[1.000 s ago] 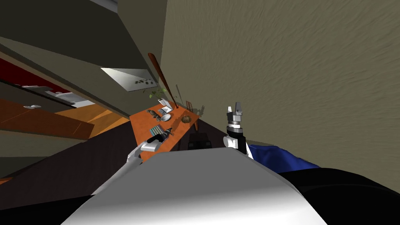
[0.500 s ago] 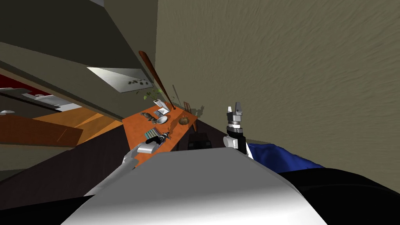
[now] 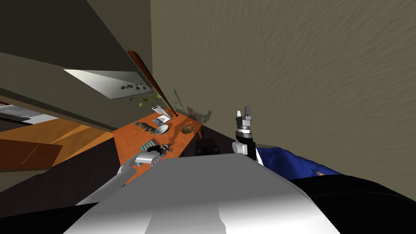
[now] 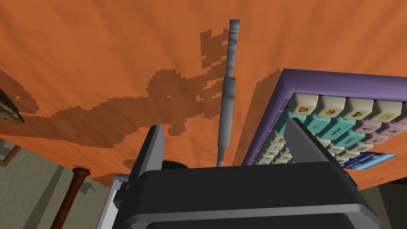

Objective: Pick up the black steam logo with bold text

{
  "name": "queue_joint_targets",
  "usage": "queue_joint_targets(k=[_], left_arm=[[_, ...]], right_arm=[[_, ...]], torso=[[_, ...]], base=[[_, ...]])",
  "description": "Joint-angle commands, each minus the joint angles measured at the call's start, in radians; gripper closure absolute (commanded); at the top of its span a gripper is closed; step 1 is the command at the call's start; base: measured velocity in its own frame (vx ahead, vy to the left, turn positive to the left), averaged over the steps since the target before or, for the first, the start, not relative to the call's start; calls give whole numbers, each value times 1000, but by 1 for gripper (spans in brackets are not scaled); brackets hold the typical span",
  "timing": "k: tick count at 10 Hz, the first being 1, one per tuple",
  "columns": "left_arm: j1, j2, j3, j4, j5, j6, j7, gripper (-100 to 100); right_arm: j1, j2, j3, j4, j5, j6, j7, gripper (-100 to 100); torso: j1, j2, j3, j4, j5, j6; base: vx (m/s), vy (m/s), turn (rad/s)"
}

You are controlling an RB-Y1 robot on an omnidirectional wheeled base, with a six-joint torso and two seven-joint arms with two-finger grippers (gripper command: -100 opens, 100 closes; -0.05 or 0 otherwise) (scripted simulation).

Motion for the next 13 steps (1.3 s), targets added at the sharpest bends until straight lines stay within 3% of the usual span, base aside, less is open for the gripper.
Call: queue_joint_targets(k=[1, 3, 4, 5, 6, 8, 10, 11, 13], left_arm=[[-2, 29, -14, 33, 23, 29, -17, -100], [2, 62, -33, 77, 45, 64, -35, -100], [-14, 53, -33, 84, 48, 50, -38, -100], [-16, 54, -35, 89, 51, 52, -42, 0], [-22, 27, -39, 120, 32, 32, -41, -100], [-29, 1, -44, 153, 14, 13, -40, -100], [-23, 1, -43, 148, 11, 13, -37, -100], [-24, 0, -43, 150, 11, 10, -38, 100], [-20, 2, -45, 153, 9, 16, -40, 100]], right_arm=[[0, 0, 0, 0, 0, 0, 0, 0], [0, 0, 0, 0, 0, 0, 0, 0], [0, 0, 0, 0, 0, 0, 0, 0], [0, 0, 0, 0, 0, 0, 0, 0], [0, 0, 0, 0, 0, 0, 0, 0], [0, 0, 0, 0, 0, 0, 0, 0], [0, 0, 0, 0, 0, 0, 0, 0], [0, 0, 0, 0, 0, 0, 0, 0], [0, 0, 0, 0, 0, 0, 0, 0]], torso=[[0, 0, 0, 0, 0, 0], [-1, 0, 0, 0, 0, 0], [-1, 0, 0, 0, 0, 0], [1, 3, 2, 1, 0, -1], [2, 5, 3, 1, 0, -1], [5, 6, 4, 1, 1, 0], [5, 6, 4, 1, 1, -1], [4, 7, 4, 1, 1, -1], [4, 7, 5, 4, 3, 0]], base=[[82, -39, -97], [96, -54, -145], [43, -20, -8], [8, -4, 2], [10, 24, -44], [13, 54, -58], [6, 25, -14], [0, 0, 0], [-1, 3, 10]])
